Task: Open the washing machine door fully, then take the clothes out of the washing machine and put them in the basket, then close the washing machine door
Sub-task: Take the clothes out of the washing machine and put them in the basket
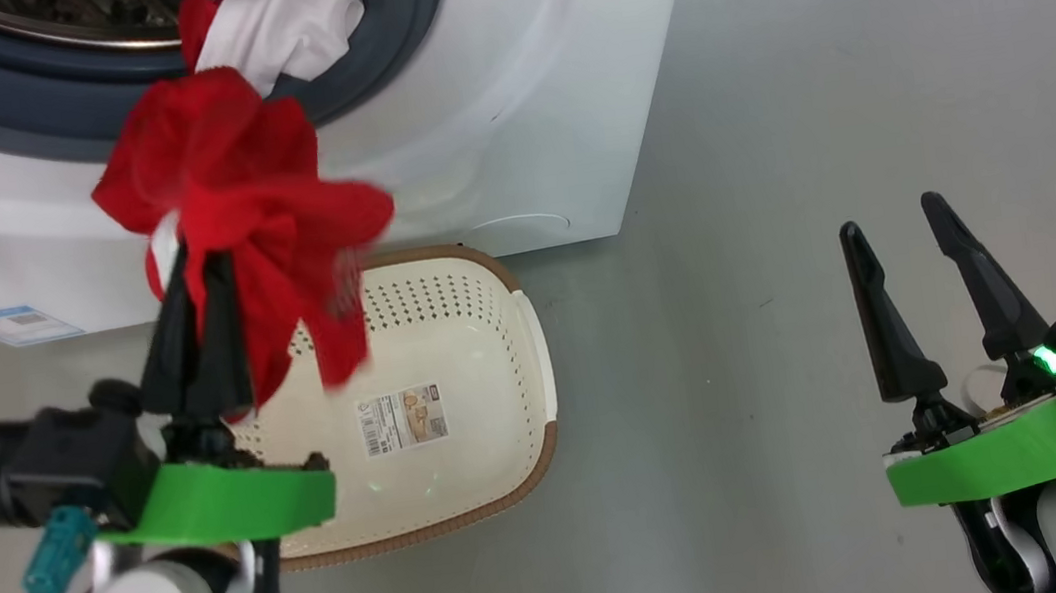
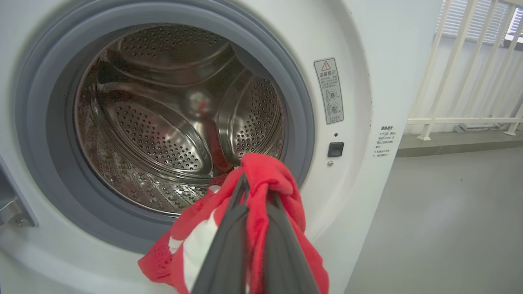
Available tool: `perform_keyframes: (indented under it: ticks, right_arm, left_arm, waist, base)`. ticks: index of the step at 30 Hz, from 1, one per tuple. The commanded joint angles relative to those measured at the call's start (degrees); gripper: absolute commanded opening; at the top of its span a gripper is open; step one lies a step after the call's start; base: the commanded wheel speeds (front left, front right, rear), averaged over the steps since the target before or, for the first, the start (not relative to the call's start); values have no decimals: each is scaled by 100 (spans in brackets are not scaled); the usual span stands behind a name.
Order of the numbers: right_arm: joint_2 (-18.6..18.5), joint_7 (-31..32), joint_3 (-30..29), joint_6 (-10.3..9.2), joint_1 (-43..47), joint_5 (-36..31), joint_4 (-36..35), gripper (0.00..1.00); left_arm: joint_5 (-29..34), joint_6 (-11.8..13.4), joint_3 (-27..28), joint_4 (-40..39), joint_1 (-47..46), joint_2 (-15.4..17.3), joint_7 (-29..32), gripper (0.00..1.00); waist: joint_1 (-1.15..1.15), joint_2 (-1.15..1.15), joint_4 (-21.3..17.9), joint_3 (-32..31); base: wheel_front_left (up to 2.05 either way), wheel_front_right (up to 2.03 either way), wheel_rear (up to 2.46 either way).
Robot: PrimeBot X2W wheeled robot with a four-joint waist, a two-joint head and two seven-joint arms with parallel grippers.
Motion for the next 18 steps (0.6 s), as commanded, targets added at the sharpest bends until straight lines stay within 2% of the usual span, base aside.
perform_keyframes:
  ticks: [1, 8, 18]
  right_arm:
    - [1, -37, 135, 36, 68, -17, -149, 100]
    - [1, -37, 160, 36, 78, -38, -153, 100]
    - [1, -37, 233, 36, -48, -43, -139, 100]
  left_arm:
    - [-52, 53, 159, -154, 31, 87, 19, 0]
    - [-217, -6, 5, 430, 236, -122, -92, 0]
    - [-372, -222, -75, 2169, -89, -367, -397, 0]
  waist:
    - [0, 0, 2, 4]
    - [0, 0, -8, 42]
    - [0, 0, -119, 275]
  base:
    - [0, 0, 0]
    - [0, 0, 0]
    - [0, 0, 0]
